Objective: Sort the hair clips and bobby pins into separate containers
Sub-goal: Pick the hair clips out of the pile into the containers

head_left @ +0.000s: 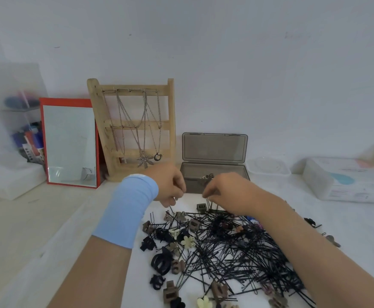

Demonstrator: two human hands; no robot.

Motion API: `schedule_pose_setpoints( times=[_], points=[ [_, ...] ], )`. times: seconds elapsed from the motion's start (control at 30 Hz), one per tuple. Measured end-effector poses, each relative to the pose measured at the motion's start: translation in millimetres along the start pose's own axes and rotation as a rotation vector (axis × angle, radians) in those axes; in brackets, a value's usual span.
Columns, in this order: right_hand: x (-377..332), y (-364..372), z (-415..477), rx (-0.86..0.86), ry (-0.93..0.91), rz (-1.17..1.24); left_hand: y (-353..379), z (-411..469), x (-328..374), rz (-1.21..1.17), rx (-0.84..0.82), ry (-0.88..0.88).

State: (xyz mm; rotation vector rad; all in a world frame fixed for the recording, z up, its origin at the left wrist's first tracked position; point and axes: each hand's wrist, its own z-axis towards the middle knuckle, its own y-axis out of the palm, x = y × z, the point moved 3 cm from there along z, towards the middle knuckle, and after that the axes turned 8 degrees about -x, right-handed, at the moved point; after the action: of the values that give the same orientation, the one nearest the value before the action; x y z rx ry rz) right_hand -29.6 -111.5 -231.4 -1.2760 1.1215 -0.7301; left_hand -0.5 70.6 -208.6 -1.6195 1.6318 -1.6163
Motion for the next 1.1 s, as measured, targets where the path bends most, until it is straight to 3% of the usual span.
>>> schedule_pose_setpoints(
  times=[0.17,0.33,0.63,0.83,0.9,1.0,1.1],
  points=[
    [-13.1,17.3,4.8,-0.061,-0.068,-0.067,13.9,4.8,5.9,0.213,-0.114,-0.005],
    [-6.0,9.1,3.1,-0.028,-0.089,0.032,25.2,11.4,10.7,0.314,-0.146,-0.048],
    [-3.2,19.0,5.9,-0.112,-0.155,0.062,3.2,5.8,2.2,-0.001,0.001,0.096],
    [14.3,-3.9,1.8,0.012,-0.062,0.168,-3.9,14.8,-0.3,-0.125,0.311,0.134],
    [21.1,-14.2,0.9,0.130,-0.038,0.221,-6.0,22.9,6.2,-0.161,0.412,0.142],
    [34.5,-25.0,2.4,0.377,0.064,0.198,-5.6,42.7,23.6,-0.126,0.460,0.165],
    [44.8,-24.2,4.4,0.494,0.123,0.155,2.6,65.1,36.6,-0.026,0.399,0.143]
  ],
)
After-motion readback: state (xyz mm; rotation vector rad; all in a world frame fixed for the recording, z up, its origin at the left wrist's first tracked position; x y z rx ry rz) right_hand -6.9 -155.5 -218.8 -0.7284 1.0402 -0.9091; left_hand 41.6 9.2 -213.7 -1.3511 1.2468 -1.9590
